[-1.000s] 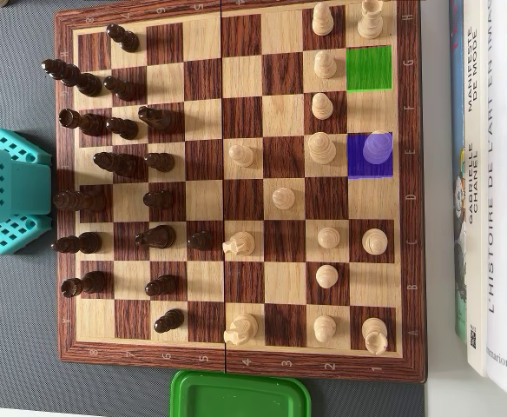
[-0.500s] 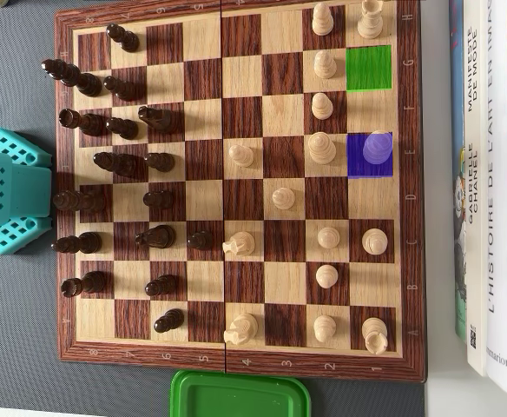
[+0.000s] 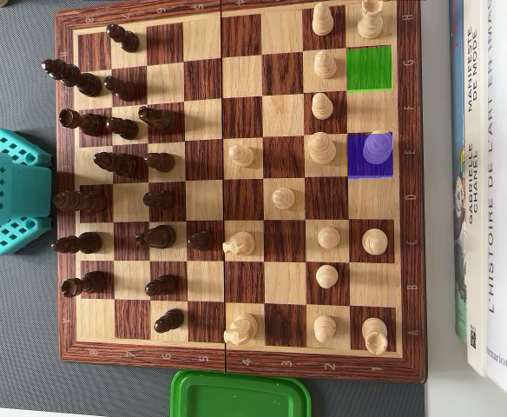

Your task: Play chess

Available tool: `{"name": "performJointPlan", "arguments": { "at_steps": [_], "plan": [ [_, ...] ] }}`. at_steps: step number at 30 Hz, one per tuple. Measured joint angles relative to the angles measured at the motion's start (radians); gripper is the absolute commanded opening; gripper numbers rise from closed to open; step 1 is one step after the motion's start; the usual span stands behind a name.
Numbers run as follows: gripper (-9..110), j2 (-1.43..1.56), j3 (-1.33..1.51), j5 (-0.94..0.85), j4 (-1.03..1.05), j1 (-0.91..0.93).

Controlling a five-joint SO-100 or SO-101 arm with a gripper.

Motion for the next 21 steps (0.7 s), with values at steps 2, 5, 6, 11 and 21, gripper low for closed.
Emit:
{"name": "performJointPlan", "arguments": {
  "at_steps": [2, 5, 6, 11, 21],
  "plan": [
    [11, 0.0, -0.02, 0.0, 0.118, 0.0],
    [11, 0.0, -0.044, 0.0, 0.305, 0.0],
    [11, 0.0, -0.046, 0.0, 0.345, 0.0],
    [12, -0.015, -0.054, 0.0, 0.584, 0.0],
    [12, -0.04, -0.169, 0.0, 1.048, -0.002]
  ]
}}
